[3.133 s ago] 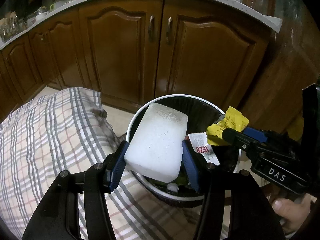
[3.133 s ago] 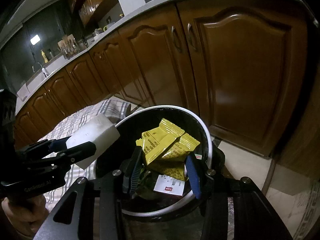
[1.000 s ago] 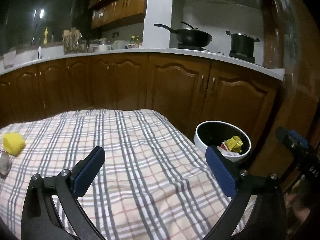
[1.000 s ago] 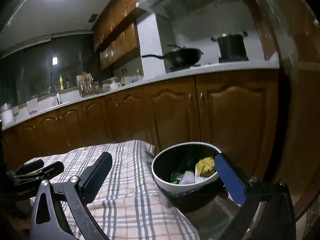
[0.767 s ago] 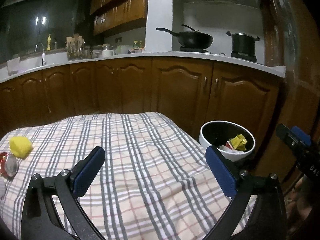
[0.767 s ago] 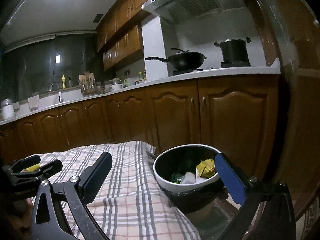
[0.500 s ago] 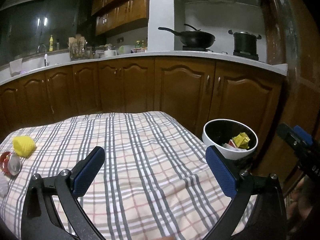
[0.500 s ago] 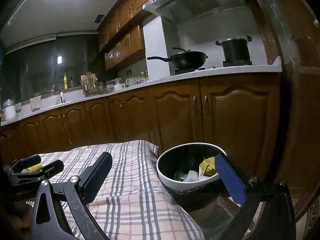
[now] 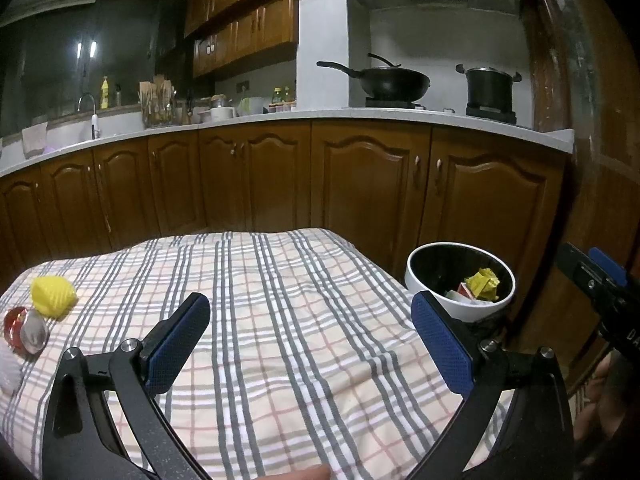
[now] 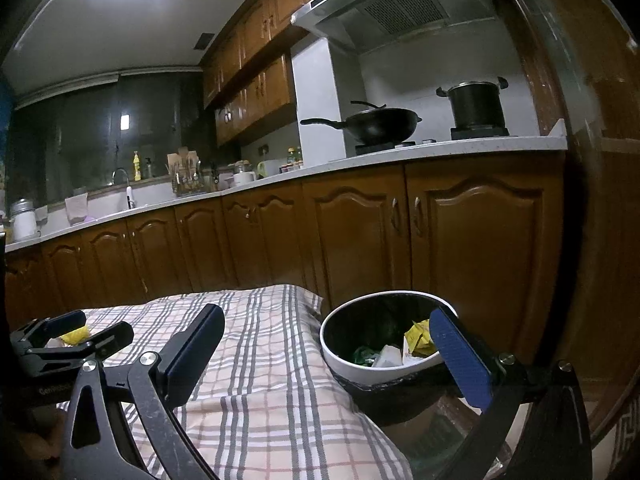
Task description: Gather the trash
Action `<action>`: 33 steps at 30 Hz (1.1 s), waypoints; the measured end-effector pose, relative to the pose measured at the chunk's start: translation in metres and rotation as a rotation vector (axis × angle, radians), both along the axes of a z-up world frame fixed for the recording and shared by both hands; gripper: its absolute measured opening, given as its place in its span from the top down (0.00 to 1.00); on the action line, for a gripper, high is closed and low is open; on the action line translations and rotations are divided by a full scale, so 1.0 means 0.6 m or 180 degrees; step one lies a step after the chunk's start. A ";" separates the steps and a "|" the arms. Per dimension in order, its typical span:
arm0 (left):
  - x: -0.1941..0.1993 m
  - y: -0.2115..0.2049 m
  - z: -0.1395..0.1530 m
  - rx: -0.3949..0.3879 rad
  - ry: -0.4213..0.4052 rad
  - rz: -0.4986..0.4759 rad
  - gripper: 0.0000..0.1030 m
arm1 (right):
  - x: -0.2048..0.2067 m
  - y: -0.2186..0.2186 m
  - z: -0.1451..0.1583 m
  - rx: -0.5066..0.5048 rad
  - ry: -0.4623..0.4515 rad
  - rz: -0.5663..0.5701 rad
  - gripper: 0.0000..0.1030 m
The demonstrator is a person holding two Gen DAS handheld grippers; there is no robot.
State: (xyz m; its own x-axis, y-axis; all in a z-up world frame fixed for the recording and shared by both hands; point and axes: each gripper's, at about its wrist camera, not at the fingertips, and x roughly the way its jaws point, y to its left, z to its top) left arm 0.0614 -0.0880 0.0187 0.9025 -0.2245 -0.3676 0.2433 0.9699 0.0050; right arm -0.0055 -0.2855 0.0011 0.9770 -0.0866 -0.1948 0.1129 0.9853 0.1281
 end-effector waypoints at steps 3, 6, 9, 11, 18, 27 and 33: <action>-0.001 0.000 0.002 -0.0001 -0.0003 -0.0003 0.00 | 0.000 0.000 0.000 0.0002 0.0003 0.0002 0.00; -0.001 0.000 0.003 0.0000 -0.0005 -0.0003 0.00 | -0.001 0.001 0.001 0.0001 -0.0001 0.0005 0.00; -0.002 0.000 0.003 -0.0002 -0.0006 -0.0012 0.00 | -0.002 0.001 0.001 0.0010 -0.0016 0.0016 0.00; -0.002 0.000 0.003 0.0002 -0.0007 -0.0007 0.00 | -0.001 0.002 0.001 0.0007 -0.0008 0.0018 0.00; -0.006 0.005 0.003 0.0004 -0.0020 0.0010 0.00 | -0.001 0.002 0.002 0.0015 -0.0013 0.0018 0.00; -0.005 0.005 0.003 0.0005 -0.0014 0.0008 0.00 | -0.002 0.003 0.001 0.0028 -0.0013 0.0026 0.00; -0.005 0.005 0.003 0.0005 -0.0019 0.0012 0.00 | -0.002 0.002 0.001 0.0018 -0.0014 0.0022 0.00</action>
State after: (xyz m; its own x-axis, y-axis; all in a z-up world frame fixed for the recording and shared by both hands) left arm 0.0583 -0.0852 0.0206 0.9056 -0.2205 -0.3623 0.2396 0.9708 0.0079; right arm -0.0067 -0.2843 0.0016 0.9784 -0.0787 -0.1911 0.1055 0.9853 0.1342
